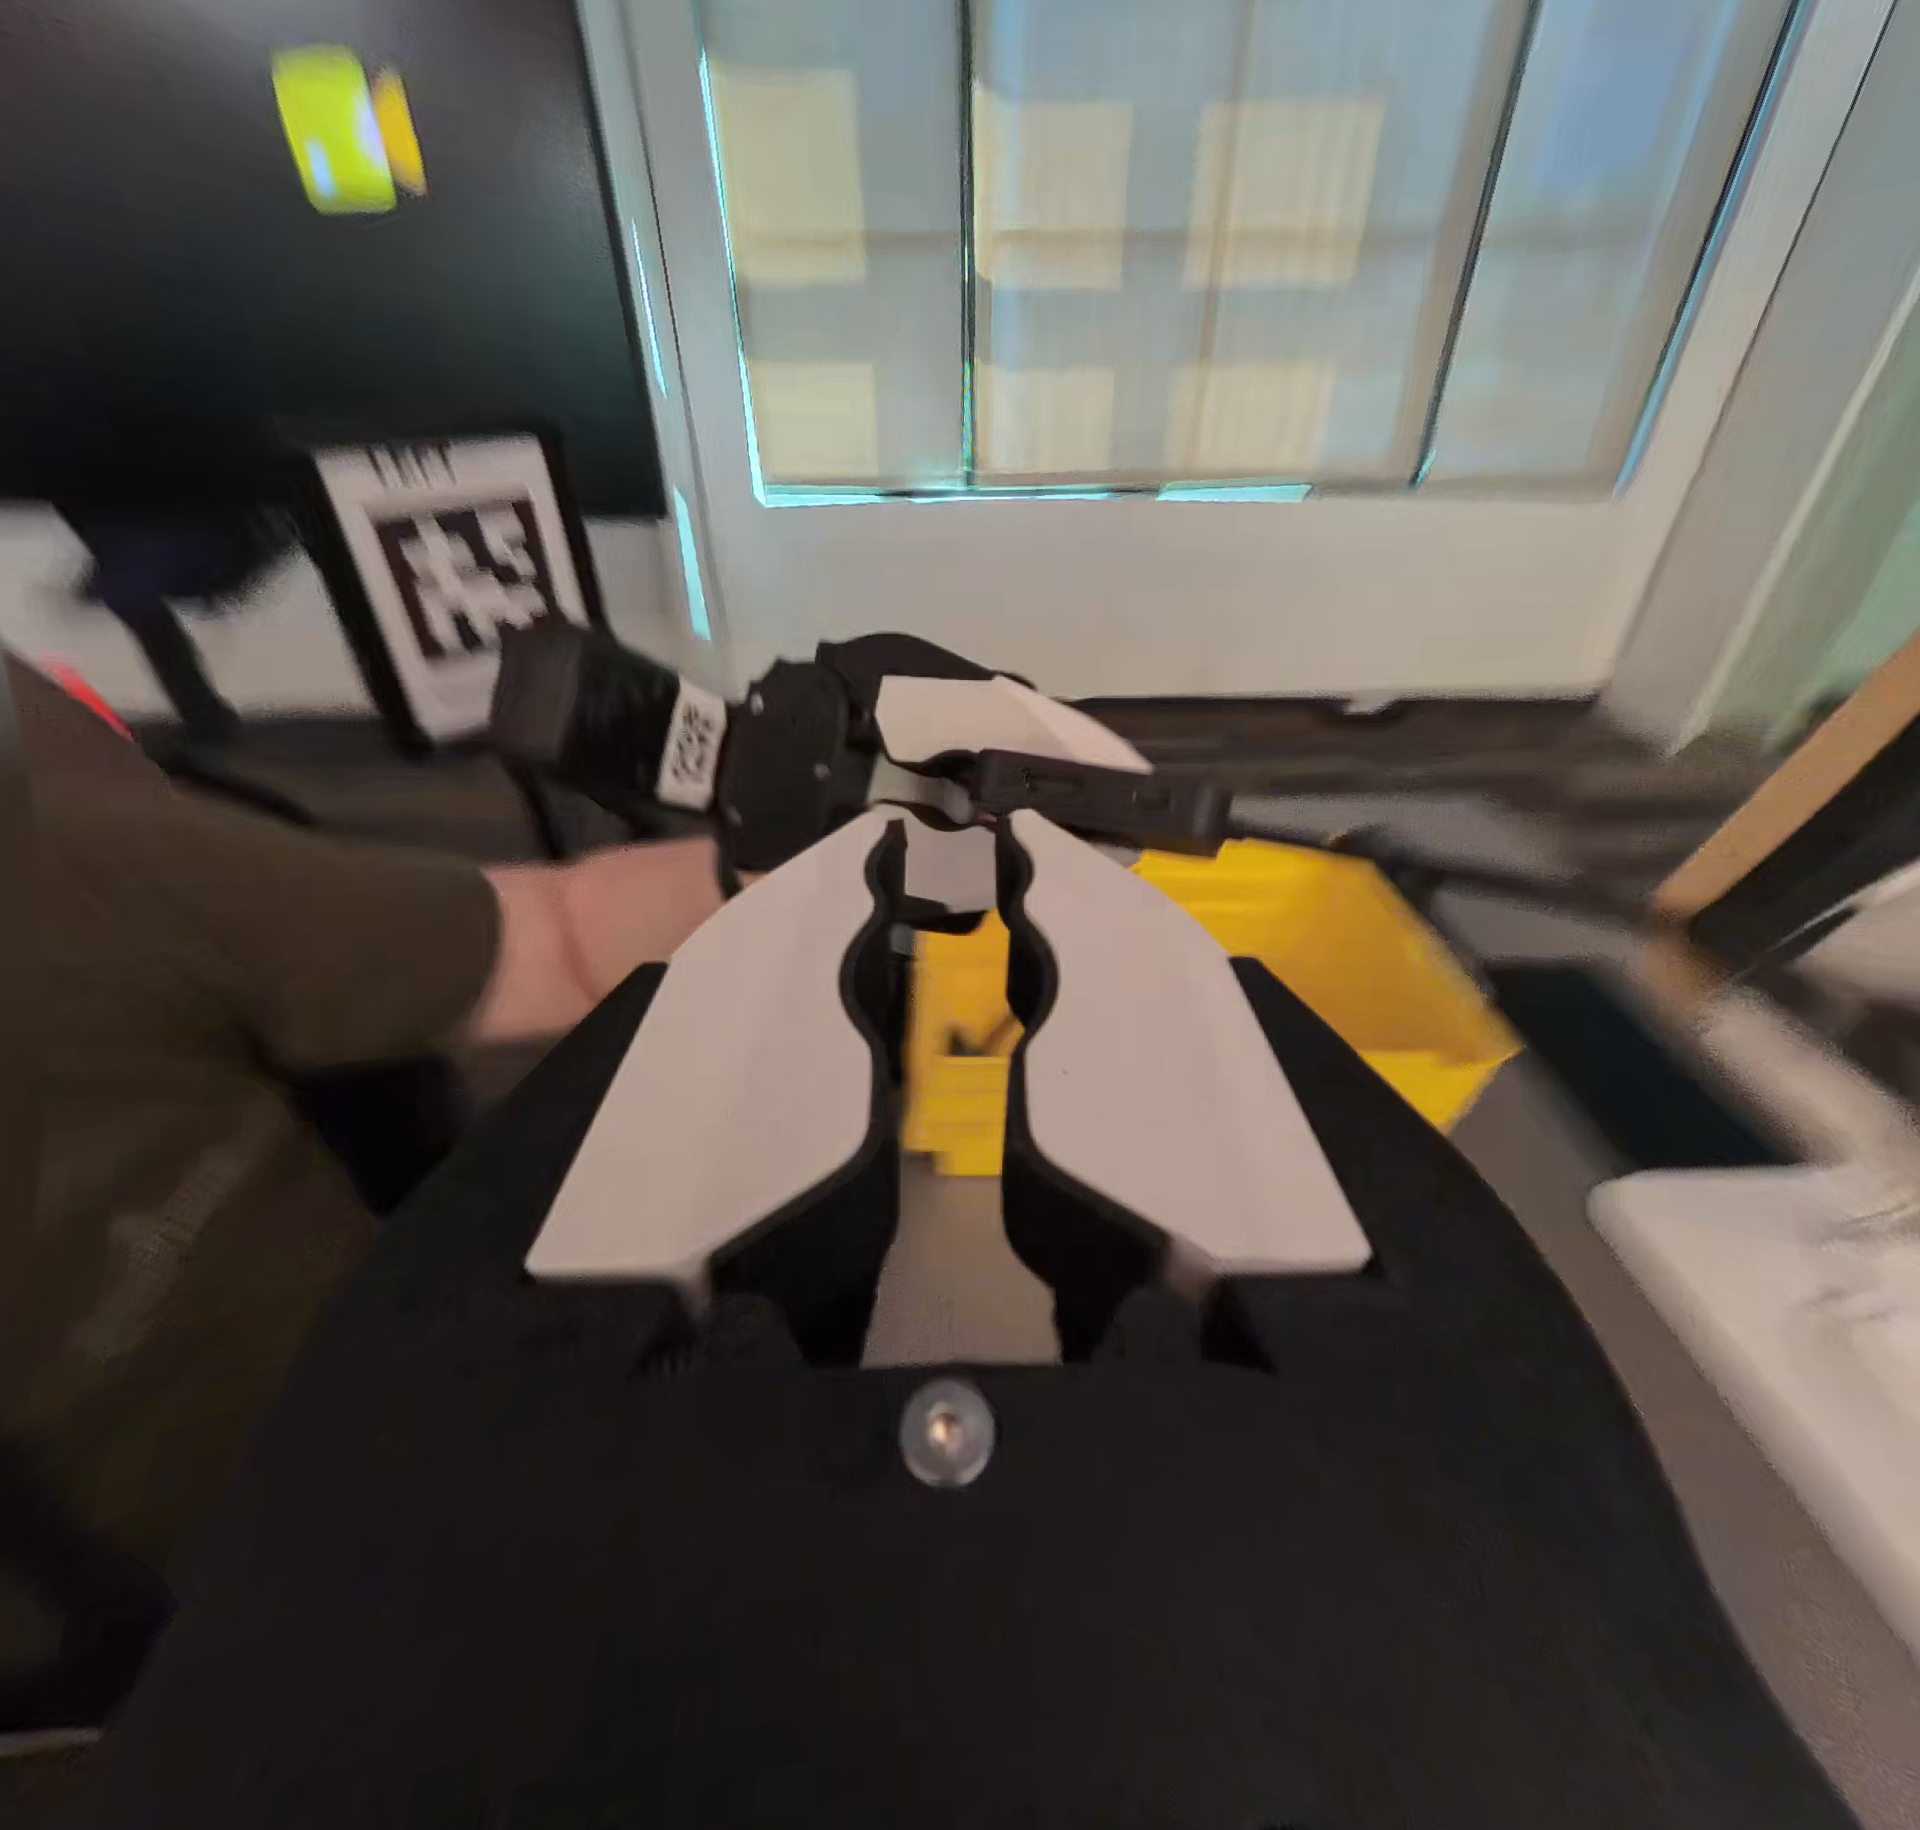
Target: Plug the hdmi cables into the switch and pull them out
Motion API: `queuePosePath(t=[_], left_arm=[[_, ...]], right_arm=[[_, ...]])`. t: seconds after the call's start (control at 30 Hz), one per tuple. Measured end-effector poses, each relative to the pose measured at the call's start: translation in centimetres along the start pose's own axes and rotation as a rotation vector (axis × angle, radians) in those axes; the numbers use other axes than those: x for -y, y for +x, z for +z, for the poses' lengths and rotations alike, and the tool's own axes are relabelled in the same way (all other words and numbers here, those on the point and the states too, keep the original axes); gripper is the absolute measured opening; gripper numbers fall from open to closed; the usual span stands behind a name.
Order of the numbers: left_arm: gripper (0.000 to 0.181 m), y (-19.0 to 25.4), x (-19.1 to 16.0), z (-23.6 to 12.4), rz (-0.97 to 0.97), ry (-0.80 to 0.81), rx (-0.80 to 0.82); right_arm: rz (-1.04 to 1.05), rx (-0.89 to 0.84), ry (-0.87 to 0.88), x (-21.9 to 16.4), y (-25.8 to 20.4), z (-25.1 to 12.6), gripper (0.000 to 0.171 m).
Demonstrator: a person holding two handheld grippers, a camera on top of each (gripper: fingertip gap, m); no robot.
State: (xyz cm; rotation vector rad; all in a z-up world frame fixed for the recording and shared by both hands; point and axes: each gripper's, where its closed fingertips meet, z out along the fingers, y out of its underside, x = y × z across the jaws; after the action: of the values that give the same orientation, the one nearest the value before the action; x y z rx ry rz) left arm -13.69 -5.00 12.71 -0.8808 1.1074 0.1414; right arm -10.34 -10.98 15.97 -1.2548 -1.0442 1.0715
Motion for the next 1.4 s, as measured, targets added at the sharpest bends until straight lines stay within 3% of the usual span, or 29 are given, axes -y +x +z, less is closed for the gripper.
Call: queuePosePath(t=[0.13, 0.2, 0.3, 0.57, 0.73, 0.87, 0.97, 1.0, 1.1, 1.2, 1.4], left_arm=[[0.013, 1.4, 1.5, -0.8, -0.044, 0.076, -0.104], [0.014, 2.6, 2.5, -1.3, -0.049, 0.133, -0.170], [0.013, 4.4, 3.4, -1.9, -0.047, 0.174, -0.276], [0.014, 6.4, 1.5, -2.1, -0.045, 0.077, -0.455], [0.014, 7.7, 0.0, -1.5, -0.021, -0.013, -0.559], [0.017, 9.1, -0.7, -1.6, -0.065, -0.055, -0.697], [0.029, 6.5, -1.1, 0.3, -0.095, -0.064, -0.488], [0.043, 5.1, -1.0, 0.7, -0.112, -0.047, -0.392], [0.041, 2.4, -1.5, 0.5, -0.107, -0.032, -0.220], [0.038, 2.7, -3.2, 0.5, 0.030, -0.104, -0.137], [0.044, 3.0, -5.0, 1.8, 0.375, -0.186, 0.069]], right_arm=[[-0.626, -0.178, -0.014, 0.2, -1.2, -0.8, 0.037], [-0.798, -0.203, -0.054, -0.8, -1.5, -0.6, 0.040], [-0.806, -0.200, -0.145, -2.7, -0.7, 0.3, 0.046], [-0.877, -0.181, -0.303, -5.8, -0.1, 1.4, 0.040], [-0.861, -0.203, -0.429, -7.4, 0.6, 2.1, 0.026], [-0.757, -0.139, -0.521, -9.4, 0.6, 2.2, 0.015], [-0.635, -0.252, -0.470, -8.1, 2.5, 2.1, 0.015], [-0.567, -0.272, -0.410, -7.3, 3.2, 1.9, 0.015], [-0.108, -0.363, -0.136, -4.4, 6.9, 0.0, 0.015], [0.444, -0.228, 0.138, -3.6, 9.4, -1.7, 0.015], [0.934, 0.016, 0.214, -6.1, 9.7, 0.1, 0.014]])
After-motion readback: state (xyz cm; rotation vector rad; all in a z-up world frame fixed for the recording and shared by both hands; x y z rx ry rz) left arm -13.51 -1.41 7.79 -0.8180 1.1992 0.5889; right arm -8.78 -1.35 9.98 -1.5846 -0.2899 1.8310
